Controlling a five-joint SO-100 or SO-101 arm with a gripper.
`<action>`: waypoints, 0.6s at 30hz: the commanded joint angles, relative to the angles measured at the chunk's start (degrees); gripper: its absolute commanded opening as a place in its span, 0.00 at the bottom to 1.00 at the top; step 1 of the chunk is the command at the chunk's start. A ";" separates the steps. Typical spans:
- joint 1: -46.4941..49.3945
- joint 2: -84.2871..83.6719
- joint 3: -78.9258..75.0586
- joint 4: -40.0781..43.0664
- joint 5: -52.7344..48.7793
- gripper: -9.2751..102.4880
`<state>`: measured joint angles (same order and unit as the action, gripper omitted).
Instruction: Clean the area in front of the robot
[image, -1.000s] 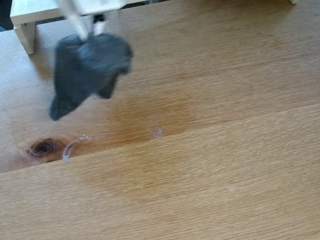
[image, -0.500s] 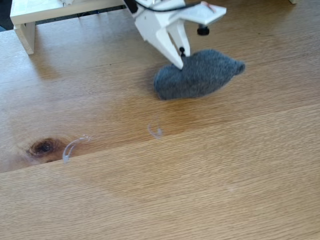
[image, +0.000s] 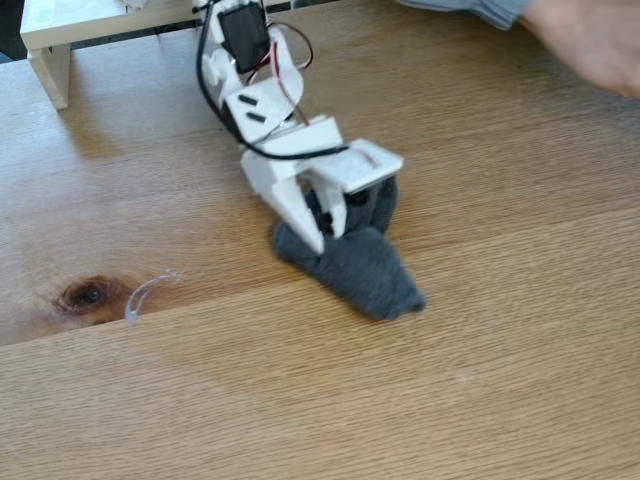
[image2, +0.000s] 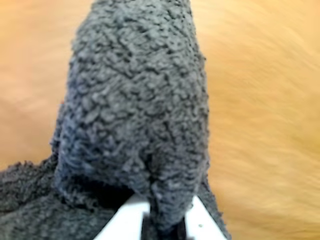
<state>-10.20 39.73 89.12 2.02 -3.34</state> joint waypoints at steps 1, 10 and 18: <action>13.80 1.93 -12.30 8.09 1.76 0.08; 17.84 12.57 -13.36 37.97 0.26 0.08; 8.35 28.30 -10.37 63.11 6.94 0.08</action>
<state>2.99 54.84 78.57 58.80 0.70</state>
